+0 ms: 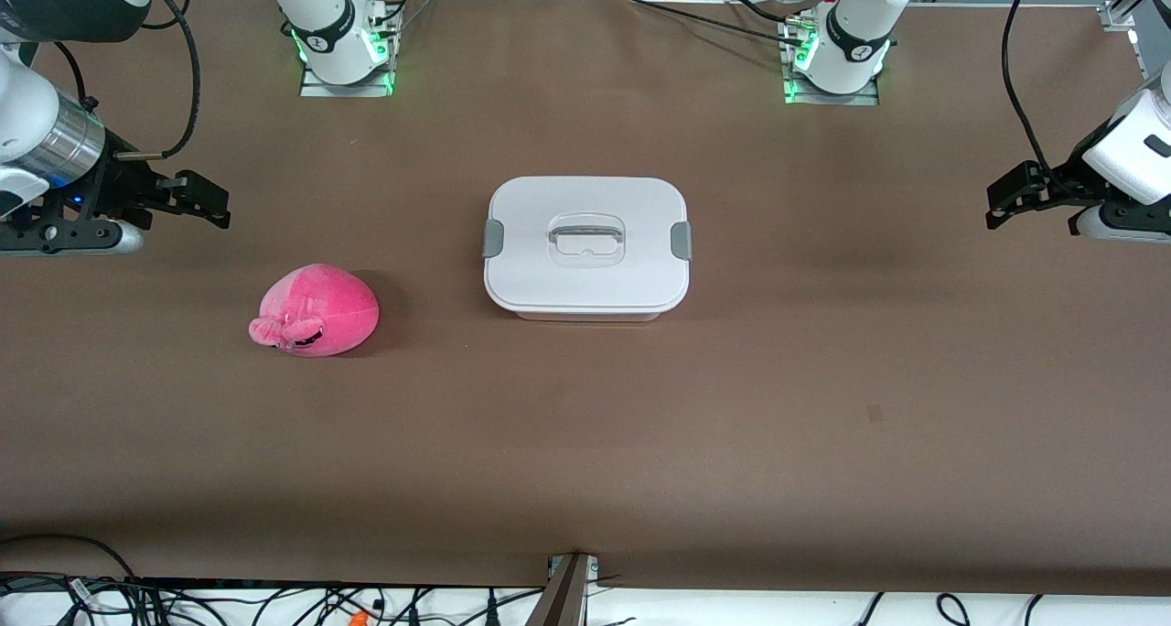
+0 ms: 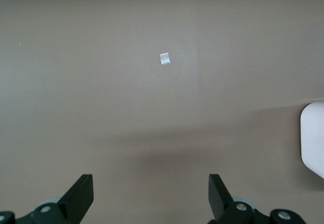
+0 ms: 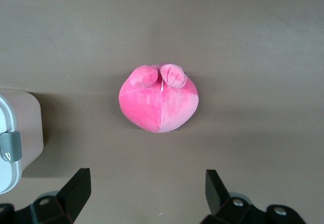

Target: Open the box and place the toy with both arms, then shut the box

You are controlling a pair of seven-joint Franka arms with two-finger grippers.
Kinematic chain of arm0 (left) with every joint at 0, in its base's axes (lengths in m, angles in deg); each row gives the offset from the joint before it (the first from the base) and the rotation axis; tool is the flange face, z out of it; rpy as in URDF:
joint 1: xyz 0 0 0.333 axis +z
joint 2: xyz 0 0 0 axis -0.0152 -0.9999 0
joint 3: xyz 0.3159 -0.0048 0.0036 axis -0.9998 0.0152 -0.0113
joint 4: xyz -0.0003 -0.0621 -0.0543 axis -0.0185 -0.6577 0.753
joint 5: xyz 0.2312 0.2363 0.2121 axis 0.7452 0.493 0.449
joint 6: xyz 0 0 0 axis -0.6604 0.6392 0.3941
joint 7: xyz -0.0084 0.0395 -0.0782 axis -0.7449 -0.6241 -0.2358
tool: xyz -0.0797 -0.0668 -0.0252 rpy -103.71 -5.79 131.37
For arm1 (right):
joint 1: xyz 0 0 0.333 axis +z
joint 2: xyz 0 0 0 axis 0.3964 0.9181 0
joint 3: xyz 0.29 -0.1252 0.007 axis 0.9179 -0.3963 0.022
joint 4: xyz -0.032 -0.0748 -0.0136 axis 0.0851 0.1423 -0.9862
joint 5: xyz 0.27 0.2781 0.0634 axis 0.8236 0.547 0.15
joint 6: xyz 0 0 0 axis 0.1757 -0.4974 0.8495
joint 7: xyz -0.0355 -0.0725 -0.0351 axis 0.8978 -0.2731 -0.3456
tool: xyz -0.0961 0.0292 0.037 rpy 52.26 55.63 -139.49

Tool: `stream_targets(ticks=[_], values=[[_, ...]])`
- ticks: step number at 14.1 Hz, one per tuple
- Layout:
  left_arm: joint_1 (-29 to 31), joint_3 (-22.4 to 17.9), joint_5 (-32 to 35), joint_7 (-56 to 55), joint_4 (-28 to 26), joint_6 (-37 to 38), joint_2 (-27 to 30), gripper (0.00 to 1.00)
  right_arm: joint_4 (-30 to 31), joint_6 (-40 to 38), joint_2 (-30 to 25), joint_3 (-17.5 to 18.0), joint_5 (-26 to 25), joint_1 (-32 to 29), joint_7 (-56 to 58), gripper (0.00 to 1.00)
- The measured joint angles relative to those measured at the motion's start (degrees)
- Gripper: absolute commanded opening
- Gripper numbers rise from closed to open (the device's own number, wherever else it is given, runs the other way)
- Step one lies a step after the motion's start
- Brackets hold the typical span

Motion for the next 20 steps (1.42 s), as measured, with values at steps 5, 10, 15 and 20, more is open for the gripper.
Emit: stream_targets(ticks=[5, 10, 15, 20], values=[[0.0, 0.0, 0.0, 0.0, 0.0, 0.1, 0.0, 1.00, 0.0, 0.0, 0.0, 0.0, 0.0, 0.0, 0.0, 1.00], [0.0, 0.0, 0.0, 0.0, 0.0, 0.1, 0.0, 1.00, 0.0, 0.0, 0.0, 0.0, 0.0, 0.0, 0.0, 1.00], [0.0, 0.0, 0.0, 0.0, 0.0, 0.5, 0.0, 1.00, 0.0, 0.1, 0.0, 0.0, 0.0, 0.0, 0.0, 1.00], [0.0, 0.0, 0.0, 0.0, 0.1, 1.2, 0.0, 1.00, 0.0, 0.3, 0.0, 0.0, 0.0, 0.0, 0.0, 1.00]])
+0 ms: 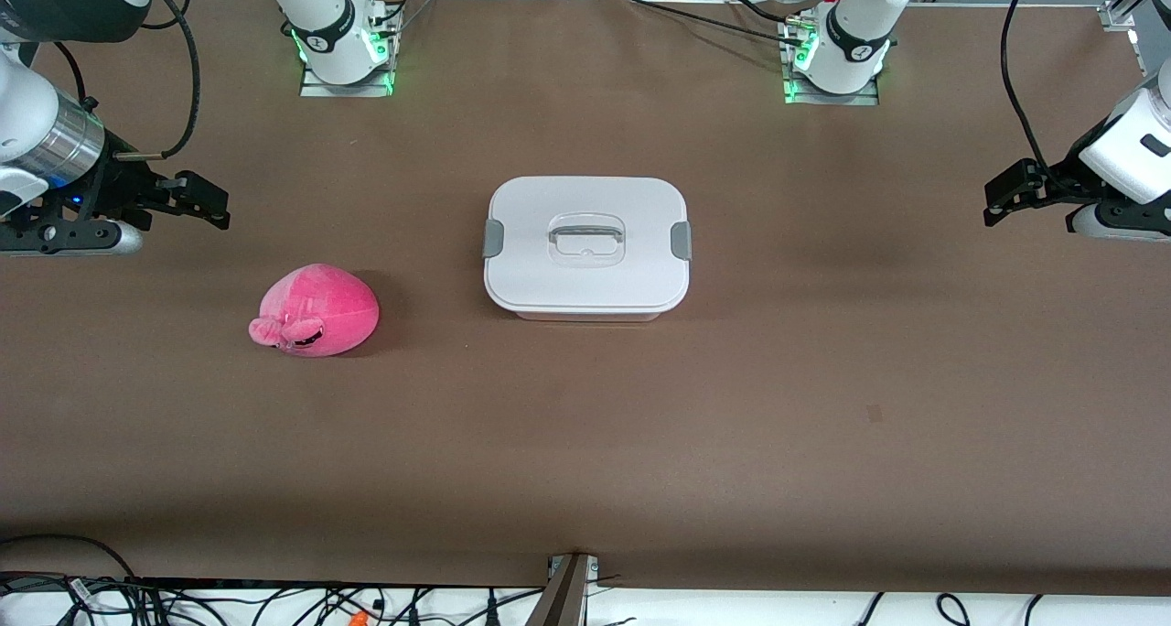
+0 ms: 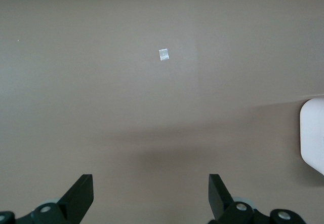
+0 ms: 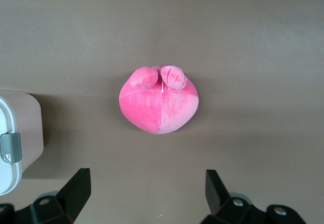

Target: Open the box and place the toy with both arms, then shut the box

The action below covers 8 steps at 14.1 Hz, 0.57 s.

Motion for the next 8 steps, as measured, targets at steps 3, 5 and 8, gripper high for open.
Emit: stream_targets(ticks=[3, 5, 8], values=[[-0.1, 0.1, 0.0, 0.0, 0.0, 0.4, 0.0, 1.00, 0.0, 0.0, 0.0, 0.0, 0.0, 0.0, 0.0, 1.00], [-0.1, 0.3, -1.4, 0.0, 0.2, 1.8, 0.0, 1.00, 0.0, 0.0, 0.0, 0.0, 0.0, 0.0, 0.0, 1.00], [-0.3, 2.8, -3.0, 0.0, 1.7, 5.1, 0.0, 1.00, 0.0, 0.0, 0.0, 0.0, 0.0, 0.0, 0.0, 1.00]])
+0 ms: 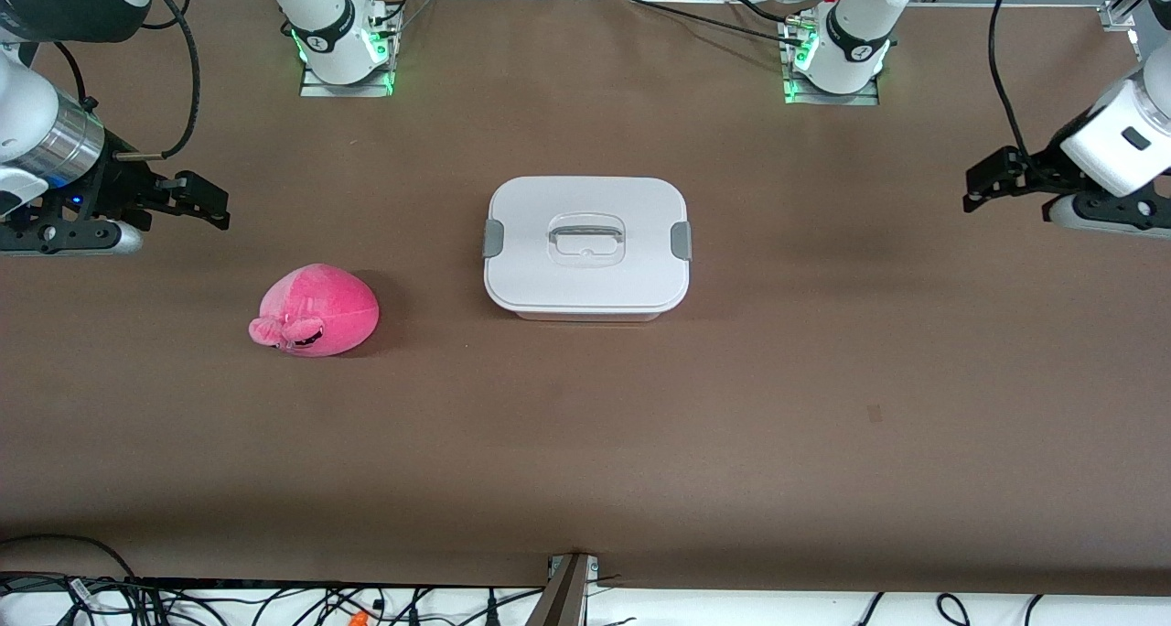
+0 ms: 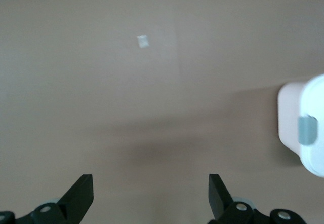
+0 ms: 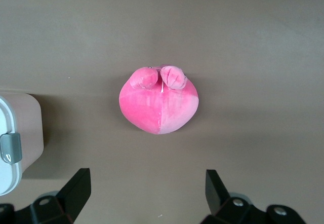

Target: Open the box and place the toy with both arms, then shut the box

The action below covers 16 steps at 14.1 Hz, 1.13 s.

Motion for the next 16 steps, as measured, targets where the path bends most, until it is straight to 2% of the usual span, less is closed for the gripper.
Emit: stream_targets(ticks=[3, 5, 8, 12, 16], values=[[-0.3, 6.4, -0.2, -0.2, 1.2, 2.3, 0.0, 1.00, 0.0, 0.0, 0.0, 0.0, 0.0, 0.0, 0.0, 1.00], [-0.8, 9.3, -3.2, -0.5, 1.3, 4.4, -0.1, 1.00, 0.0, 0.0, 0.0, 0.0, 0.0, 0.0, 0.0, 1.00], [-1.9, 10.8, -9.7, -0.1, 1.1, 6.1, -2.1, 1.00, 0.0, 0.0, 0.0, 0.0, 0.0, 0.0, 0.0, 1.00], [-8.9, 13.0, -10.5, 3.5, 1.3, 5.0, -6.0, 1.00, 0.0, 0.0, 0.0, 0.0, 0.0, 0.0, 0.0, 1.00], [-15.9, 13.3, -10.5, 14.7, 1.1, -2.1, -8.6, 1.00, 0.0, 0.0, 0.0, 0.0, 0.0, 0.0, 0.0, 1.00]])
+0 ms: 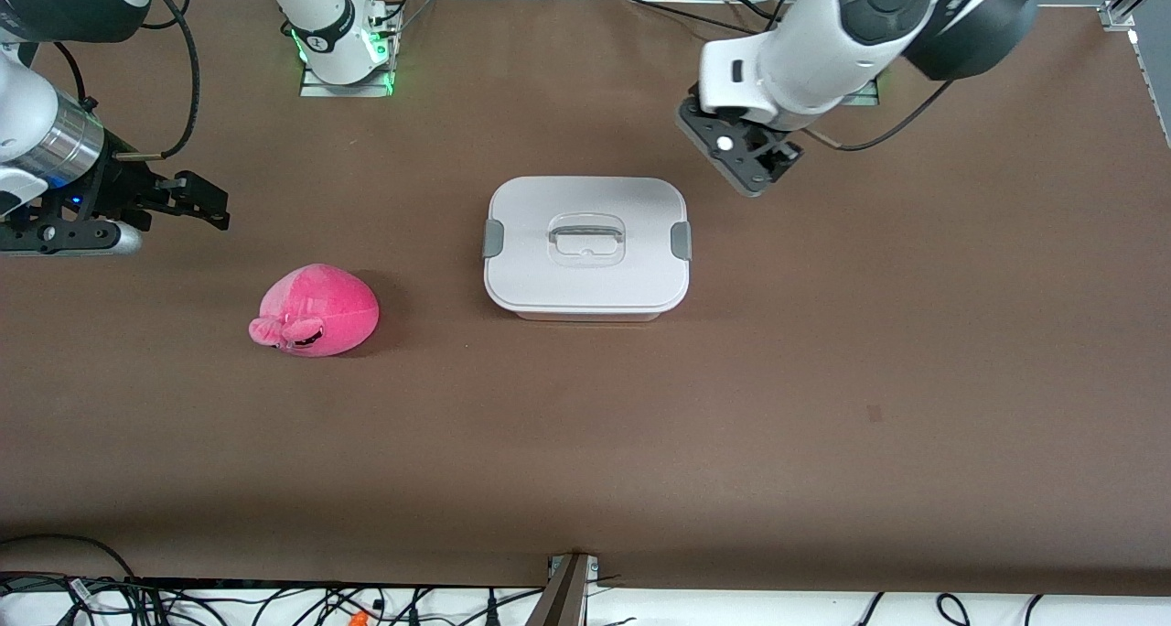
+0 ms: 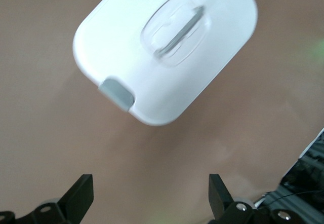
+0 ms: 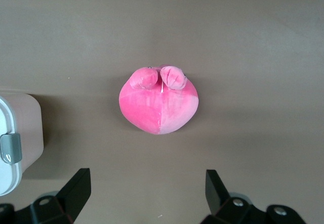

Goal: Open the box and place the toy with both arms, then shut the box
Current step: 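Move the left gripper over the box lid and grasp its handle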

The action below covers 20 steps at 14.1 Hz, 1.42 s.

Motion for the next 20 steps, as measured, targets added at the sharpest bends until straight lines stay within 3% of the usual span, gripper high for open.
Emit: stream_targets(ticks=[3, 5, 8, 16, 17, 18, 19, 20], values=[[-2.7, 0.1, 3.3, 9.7, -0.2, -10.9, -4.8, 1.00, 0.0, 0.0, 0.0, 0.0, 0.0, 0.0, 0.0, 1.00], [-6.5, 0.2, 9.5, 10.7, -0.3, -16.1, -7.1, 1.00, 0.0, 0.0, 0.0, -0.1, 0.0, 0.0, 0.0, 1.00], [-11.2, 0.6, 13.6, 10.7, -1.4, -21.9, -9.7, 1.00, 0.0, 0.0, 0.0, -0.1, 0.0, 0.0, 0.0, 1.00], [-13.5, 0.5, 18.7, 10.4, -14.3, -42.9, -10.6, 1.00, 0.0, 0.1, 0.0, -0.1, 0.0, 0.0, 0.0, 1.00], [-13.4, 0.5, 18.8, 10.4, -14.8, -44.1, -10.6, 0.89, 0.0, 0.1, 0.0, -0.1, 0.0, 0.0, 0.0, 1.00], [-13.4, 0.5, 18.9, 10.4, -15.1, -45.6, -10.8, 0.54, 0.0, 0.1, 0.0, -0.1, 0.0, 0.0, 0.0, 1.00], [-13.4, 0.4, 18.9, 10.3, -15.3, -47.5, -11.3, 0.42, 0.0, 0.1, 0.0, -0.1, 0.0, 0.0, 0.0, 1.00], [-13.4, 0.4, 18.9, 10.0, -15.3, -48.9, -12.1, 0.37, 0.0, 0.1, 0.0, -0.1, 0.0, 0.0, 0.0, 1.00]])
